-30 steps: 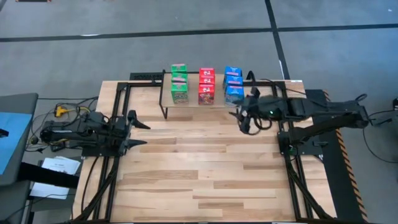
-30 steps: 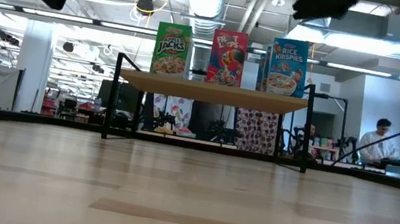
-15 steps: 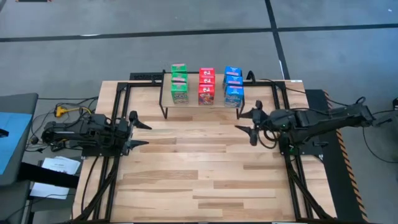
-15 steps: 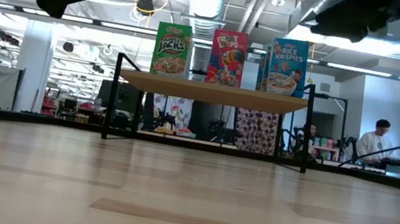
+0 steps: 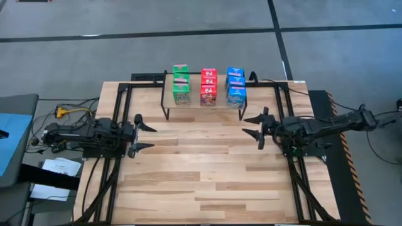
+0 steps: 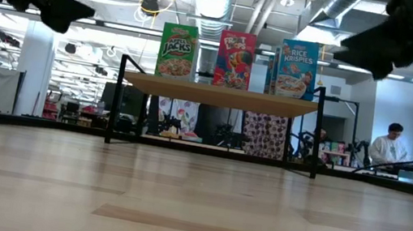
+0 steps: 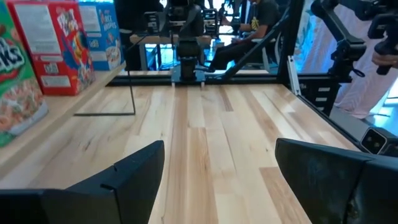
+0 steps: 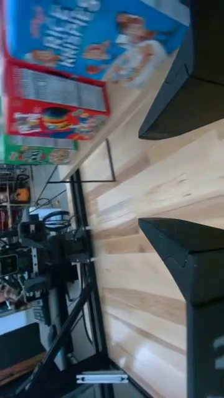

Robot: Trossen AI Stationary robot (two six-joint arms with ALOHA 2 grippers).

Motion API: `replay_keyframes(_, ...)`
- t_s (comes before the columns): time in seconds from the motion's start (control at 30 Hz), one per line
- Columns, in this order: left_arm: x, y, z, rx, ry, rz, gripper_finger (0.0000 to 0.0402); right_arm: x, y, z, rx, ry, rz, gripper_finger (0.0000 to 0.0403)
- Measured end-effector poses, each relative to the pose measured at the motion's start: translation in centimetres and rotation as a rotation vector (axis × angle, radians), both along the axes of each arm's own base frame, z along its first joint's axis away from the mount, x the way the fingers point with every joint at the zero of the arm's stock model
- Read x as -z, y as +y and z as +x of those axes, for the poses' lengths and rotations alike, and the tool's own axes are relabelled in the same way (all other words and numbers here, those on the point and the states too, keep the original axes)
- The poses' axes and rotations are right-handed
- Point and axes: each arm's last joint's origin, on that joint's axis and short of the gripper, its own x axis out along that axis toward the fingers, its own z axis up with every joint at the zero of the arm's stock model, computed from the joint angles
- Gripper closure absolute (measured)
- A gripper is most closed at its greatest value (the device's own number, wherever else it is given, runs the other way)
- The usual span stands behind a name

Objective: Stack cereal on shelf
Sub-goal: Return to Home Position

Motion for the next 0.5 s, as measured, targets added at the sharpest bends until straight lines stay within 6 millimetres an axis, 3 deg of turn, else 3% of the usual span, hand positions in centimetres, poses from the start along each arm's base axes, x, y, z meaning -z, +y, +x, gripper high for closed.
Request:
replay_keyframes(0.23, 1.0, 0.0, 0.3, -0.003, 0.013, -0.026, 0.0107, 3.2, -0.1, -1.0, 0.014, -0.02, 0.113, 0.0163)
replay_keyframes(0.5, 1.1, 0.0, 0.3, -0.004, 0.018, -0.026, 0.0107, 5.1, -0.2, -1.9, 0.014, -0.065, 0.135, 0.0163)
